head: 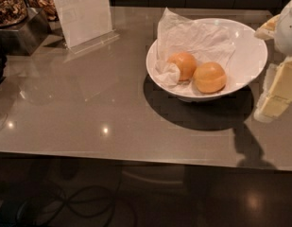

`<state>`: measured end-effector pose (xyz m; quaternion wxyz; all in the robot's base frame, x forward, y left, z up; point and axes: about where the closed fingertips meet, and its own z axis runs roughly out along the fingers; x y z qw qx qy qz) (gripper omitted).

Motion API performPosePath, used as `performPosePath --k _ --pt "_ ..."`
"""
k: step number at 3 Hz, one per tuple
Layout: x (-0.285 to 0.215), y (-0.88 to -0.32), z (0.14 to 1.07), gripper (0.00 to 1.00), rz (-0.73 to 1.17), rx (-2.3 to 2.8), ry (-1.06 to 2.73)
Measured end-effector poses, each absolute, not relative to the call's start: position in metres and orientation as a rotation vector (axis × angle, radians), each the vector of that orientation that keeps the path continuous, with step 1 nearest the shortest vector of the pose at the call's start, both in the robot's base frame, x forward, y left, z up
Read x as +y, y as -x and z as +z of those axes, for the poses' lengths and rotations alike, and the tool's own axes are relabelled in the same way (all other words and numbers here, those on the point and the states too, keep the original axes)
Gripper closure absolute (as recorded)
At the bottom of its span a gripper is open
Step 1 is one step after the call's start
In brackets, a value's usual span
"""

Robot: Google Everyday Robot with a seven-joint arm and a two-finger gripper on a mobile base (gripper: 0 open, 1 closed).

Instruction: Pick orange from white bowl

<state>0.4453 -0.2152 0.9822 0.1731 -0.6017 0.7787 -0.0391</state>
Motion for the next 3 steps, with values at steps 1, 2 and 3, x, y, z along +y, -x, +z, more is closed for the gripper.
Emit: performPosePath --k 1,2,3 --pt "-0.220 -0.470 0.987 0.00 -0.092 2.196 1.676" --pt "-0.226 -0.505 0.987 0.00 -0.067 2.192 1.646" --pt "-0.230 -0.540 0.979 0.00 -0.019 2.204 1.612"
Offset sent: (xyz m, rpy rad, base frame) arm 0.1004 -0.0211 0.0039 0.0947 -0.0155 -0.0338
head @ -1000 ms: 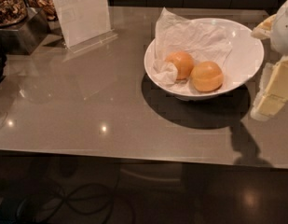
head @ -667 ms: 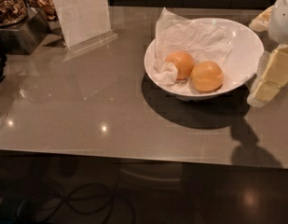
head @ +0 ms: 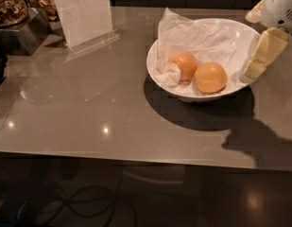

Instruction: Pick orange from white bowl

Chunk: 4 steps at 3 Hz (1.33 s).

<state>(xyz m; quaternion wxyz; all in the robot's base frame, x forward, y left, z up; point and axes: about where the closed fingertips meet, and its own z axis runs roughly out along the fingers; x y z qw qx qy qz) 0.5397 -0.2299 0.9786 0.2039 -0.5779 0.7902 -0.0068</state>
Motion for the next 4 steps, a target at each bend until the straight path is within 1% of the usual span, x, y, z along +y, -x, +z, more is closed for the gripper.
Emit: performPosePath --k 2,4 --pt "-0.234 -0.550 0.971 0.00 0.014 2.219 1.544" --pt "-0.222 -0.582 0.927 0.00 0.180 2.258 1.465"
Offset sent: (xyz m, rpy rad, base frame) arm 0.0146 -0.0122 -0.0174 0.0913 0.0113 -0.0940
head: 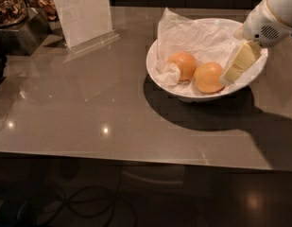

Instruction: Pick orange from white bowl

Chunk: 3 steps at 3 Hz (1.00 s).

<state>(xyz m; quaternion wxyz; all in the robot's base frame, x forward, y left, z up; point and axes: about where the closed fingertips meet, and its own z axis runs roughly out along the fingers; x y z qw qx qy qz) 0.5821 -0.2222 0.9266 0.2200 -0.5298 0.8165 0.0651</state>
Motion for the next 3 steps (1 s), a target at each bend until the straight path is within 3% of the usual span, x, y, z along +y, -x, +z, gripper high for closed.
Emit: performPosePath --k 1,2,3 --pt "-0.2221 -0.5826 0.9254 0.00 0.182 2.259 1.466" --pt "-0.2220 -0.5826 0.9254 0.19 0.182 2.259 1.466" --pt "-0.2186 -0.5855 0.9166 0.17 0.223 2.264 1.457"
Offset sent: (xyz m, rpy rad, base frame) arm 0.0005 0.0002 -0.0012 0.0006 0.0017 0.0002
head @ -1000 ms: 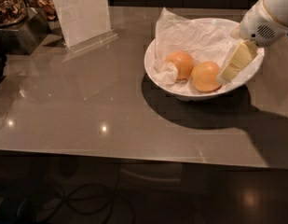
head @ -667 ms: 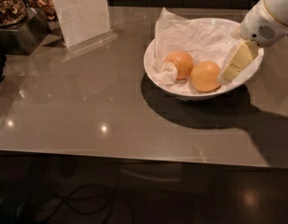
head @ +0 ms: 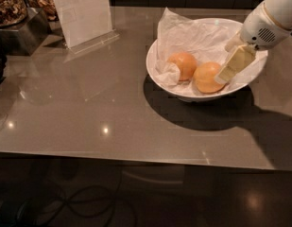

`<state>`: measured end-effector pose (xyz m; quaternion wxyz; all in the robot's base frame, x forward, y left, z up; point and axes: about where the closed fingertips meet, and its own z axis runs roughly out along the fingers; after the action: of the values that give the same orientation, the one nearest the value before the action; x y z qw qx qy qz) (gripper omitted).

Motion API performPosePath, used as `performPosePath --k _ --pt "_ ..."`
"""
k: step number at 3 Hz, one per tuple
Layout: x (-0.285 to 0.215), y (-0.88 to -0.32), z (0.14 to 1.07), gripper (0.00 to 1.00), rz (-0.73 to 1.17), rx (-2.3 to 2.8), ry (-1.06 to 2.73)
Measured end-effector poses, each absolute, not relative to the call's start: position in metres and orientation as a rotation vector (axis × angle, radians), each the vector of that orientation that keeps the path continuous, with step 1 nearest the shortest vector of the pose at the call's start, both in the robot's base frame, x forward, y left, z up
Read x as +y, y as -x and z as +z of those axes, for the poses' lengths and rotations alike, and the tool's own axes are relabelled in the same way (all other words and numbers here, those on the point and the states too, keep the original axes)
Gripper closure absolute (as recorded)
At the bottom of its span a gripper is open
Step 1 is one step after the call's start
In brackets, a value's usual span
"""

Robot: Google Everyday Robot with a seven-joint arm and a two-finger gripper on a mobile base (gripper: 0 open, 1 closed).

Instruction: Pick orange from white bowl

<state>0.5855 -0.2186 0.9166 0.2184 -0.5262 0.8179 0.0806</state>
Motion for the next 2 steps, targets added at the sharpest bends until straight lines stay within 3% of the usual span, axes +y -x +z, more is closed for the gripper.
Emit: performPosePath --k 1,2 --pt "-0.211 -0.590 0.902 0.11 0.287 2.275 1.463" --pt "-0.204 -0.594 0.887 0.16 0.348 2.287 1.480"
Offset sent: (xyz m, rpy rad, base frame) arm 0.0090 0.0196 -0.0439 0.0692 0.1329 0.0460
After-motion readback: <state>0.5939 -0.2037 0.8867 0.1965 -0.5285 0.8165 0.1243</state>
